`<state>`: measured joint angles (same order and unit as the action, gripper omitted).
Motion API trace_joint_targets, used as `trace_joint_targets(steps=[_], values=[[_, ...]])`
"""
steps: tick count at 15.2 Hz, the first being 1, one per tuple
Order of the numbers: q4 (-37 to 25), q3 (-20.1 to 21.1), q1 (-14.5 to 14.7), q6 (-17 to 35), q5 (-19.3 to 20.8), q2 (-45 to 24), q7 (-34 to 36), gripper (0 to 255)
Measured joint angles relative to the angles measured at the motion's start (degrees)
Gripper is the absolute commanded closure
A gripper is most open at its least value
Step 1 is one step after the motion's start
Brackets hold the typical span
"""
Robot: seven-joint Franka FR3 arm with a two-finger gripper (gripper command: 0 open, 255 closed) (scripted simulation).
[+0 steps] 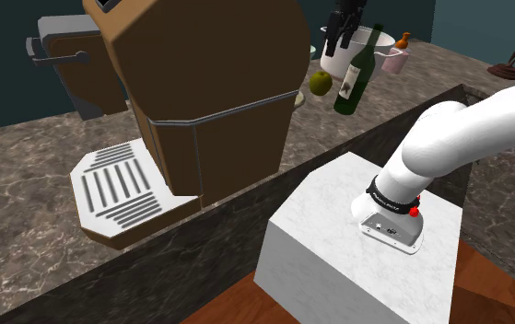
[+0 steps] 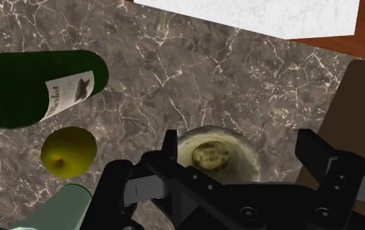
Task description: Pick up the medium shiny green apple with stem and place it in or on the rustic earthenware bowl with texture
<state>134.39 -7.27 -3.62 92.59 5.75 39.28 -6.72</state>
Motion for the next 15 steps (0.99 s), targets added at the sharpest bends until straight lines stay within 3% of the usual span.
trace_joint_targets(steps=[9, 15], values=[[-3.43, -10.01, -2.52, 10.42, 1.97, -12.23, -9.11, 0], [-9.58, -16.59, -3.19, 16.49, -0.63, -23.97, -16.34, 0]])
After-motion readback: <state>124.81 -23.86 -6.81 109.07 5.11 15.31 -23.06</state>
